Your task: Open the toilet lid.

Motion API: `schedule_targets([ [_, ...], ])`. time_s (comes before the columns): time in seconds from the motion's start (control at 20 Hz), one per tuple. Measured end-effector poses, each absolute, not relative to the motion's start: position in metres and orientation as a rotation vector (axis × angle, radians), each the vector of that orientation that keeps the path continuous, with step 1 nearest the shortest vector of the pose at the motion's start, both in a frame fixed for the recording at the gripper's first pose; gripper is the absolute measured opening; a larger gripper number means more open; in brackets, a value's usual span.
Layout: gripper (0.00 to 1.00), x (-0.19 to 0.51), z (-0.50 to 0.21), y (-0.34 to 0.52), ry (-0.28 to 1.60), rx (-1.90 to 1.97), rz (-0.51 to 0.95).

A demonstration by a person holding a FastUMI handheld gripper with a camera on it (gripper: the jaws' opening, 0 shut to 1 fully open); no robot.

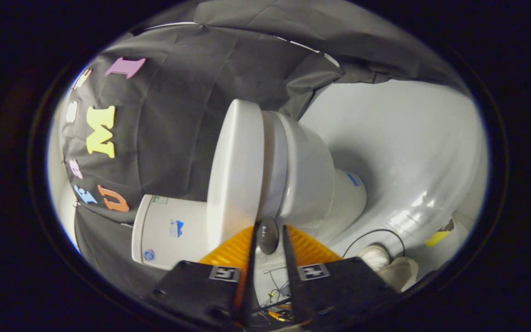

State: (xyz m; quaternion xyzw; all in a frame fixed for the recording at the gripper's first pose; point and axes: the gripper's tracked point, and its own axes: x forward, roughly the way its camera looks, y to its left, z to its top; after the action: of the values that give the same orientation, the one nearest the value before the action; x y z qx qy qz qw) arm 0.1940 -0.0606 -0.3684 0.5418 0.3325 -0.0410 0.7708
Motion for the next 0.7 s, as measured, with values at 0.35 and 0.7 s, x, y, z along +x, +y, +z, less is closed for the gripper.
schedule_targets([
  [0.35,0.13,0.193,-0.361,-0.054,0.732,1.166,-0.042],
  [0.7,0.06,0.195,-0.353,-0.05,0.728,1.153,-0.082],
])
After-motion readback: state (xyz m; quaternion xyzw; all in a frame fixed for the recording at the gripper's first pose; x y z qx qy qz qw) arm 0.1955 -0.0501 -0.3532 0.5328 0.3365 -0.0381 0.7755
